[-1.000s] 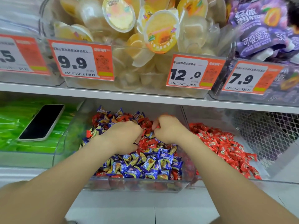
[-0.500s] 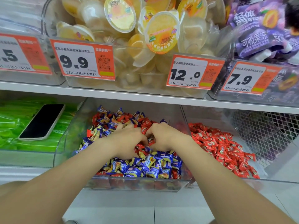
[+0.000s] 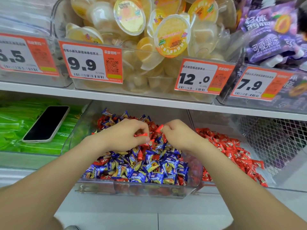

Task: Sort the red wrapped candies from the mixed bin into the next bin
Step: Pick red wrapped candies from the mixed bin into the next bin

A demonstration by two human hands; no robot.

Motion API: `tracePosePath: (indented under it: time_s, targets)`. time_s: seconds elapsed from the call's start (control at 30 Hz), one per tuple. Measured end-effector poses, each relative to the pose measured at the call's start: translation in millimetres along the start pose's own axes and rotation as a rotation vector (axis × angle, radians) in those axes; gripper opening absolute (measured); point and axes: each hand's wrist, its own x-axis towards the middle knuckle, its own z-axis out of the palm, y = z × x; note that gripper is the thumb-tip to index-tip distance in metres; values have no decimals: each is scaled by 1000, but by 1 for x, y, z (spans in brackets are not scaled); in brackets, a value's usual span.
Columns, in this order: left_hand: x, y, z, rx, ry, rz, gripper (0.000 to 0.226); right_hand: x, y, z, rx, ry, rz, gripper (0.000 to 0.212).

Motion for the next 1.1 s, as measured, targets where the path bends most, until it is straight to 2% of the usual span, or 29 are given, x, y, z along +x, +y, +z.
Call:
tracePosePath:
  time_s: [0.1, 0.2, 0.27, 0.33, 0.4, 0.47, 0.57, 0.67, 0.7, 0.8, 0.87, 0.9, 0.97, 1.03, 1.1]
  targets:
    - [-11, 0, -6, -10, 31, -6, 17, -6, -5, 1, 99, 83, 47, 50]
    - [-18, 3, -5, -171, 3, -59, 11, -14, -17, 3, 190, 14, 58, 62]
    - [-21, 7, -6, -317, 7, -96, 4, -15, -18, 6, 230, -56, 24, 58]
    - [-25, 10, -9, -400, 8, -151, 11, -14, -15, 8, 225, -67, -33, 40]
    - [-28, 11, -11, -385, -22, -201, 22, -12, -10, 6, 79, -31, -127, 25]
    - [-30, 13, -13, -410, -32, -246, 29, -11, -8, 4, -129, -44, -195, 28]
    - [-32, 22, -14, -511, 33, -337, 37, -8, -3, 8, -276, -157, -176, 25]
    - [-32, 27, -12, -595, 95, -429, 31, -10, -3, 11, -455, -212, -142, 15]
    - [-31, 26, -12, -599, 104, -454, 27, -10, -3, 12, -489, -231, -141, 21]
    - [-28, 25, -6, -530, 62, -448, 30, -5, -3, 16, -448, -267, -148, 38]
    - [-26, 25, -3, -398, 36, -375, 52, 0, -1, 21, -442, -251, -169, 35]
    - [-25, 25, -1, -318, 29, -323, 53, 2, -1, 24, -451, -253, -180, 28]
    - [-23, 22, 2, -141, 14, -197, 33, 3, -3, 27, -431, -244, -188, 13]
    - [-21, 17, 6, 54, -33, -129, 17, 2, -5, 24, -366, -237, -185, 13]
    - [-21, 18, 9, 211, -112, -131, 24, 1, -10, 17, -318, -201, -153, 13]
